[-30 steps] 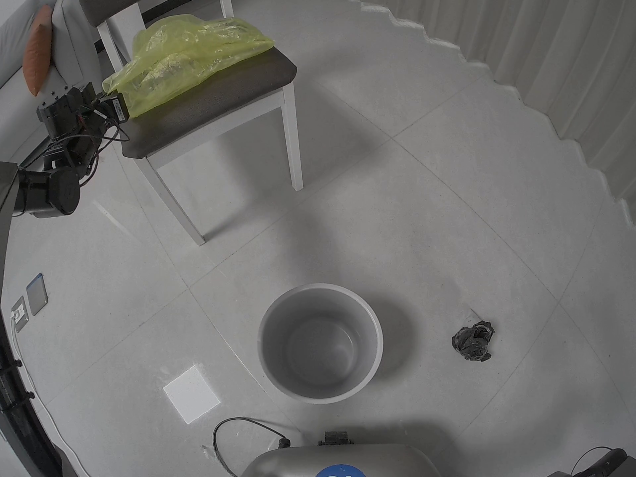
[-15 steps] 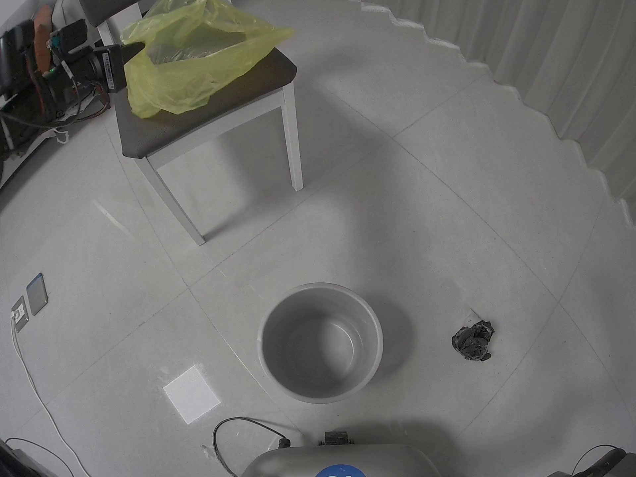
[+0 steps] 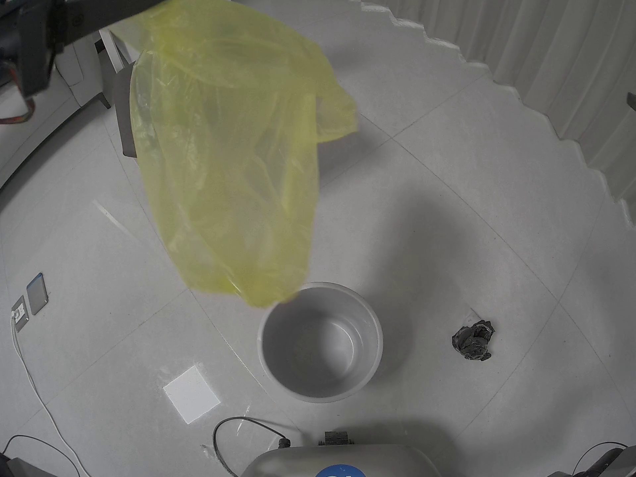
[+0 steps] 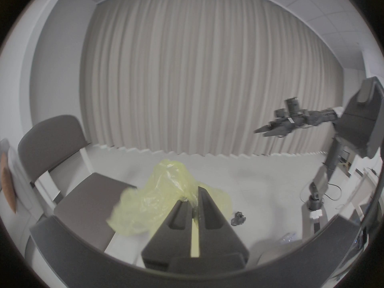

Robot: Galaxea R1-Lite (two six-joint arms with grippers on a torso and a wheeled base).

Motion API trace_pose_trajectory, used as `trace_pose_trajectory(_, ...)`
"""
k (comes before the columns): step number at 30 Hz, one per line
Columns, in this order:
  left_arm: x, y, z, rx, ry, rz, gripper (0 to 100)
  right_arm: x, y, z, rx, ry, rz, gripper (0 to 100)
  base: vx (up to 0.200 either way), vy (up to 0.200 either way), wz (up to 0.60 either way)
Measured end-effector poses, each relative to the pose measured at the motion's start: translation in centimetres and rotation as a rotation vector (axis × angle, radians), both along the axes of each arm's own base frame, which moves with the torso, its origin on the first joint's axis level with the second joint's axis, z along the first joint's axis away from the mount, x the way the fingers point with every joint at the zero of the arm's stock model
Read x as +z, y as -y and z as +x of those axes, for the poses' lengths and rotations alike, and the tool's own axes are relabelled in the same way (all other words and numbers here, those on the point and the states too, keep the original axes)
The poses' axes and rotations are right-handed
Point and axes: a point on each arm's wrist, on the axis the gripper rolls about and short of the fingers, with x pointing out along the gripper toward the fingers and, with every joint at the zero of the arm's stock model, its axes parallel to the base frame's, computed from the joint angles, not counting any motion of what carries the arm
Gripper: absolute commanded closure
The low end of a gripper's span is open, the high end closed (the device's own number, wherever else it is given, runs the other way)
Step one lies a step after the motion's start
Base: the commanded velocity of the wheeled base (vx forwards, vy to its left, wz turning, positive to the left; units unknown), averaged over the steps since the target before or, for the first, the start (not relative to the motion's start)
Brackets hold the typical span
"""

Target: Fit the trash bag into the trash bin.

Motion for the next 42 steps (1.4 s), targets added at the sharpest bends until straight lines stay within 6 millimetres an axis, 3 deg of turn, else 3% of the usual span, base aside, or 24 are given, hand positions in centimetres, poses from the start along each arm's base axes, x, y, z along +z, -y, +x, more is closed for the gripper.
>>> trace_pose_trajectory(6, 0.8, 0.4, -1.9, -0.099, 0.026, 0.031, 100, -0.5, -0.9, 2.2, 0.046, -0.042, -0.045, 0, 0.0, 0.0, 0.0)
trace_pose_trajectory(26, 1.6, 1.7, -3.5, -0.252, 0.025, 0.079, 100, -0.4, -2.2, 6.5, 0.077, -0.084, -0.078, 0, 0.0, 0.0, 0.0)
trace_pose_trajectory(42, 1.8, 2.2, -3.8, -0.289, 0.036, 0.071, 100, -3.9, -6.0, 8.8, 0.221, -0.22, -0.115, 0, 0.0, 0.0, 0.0)
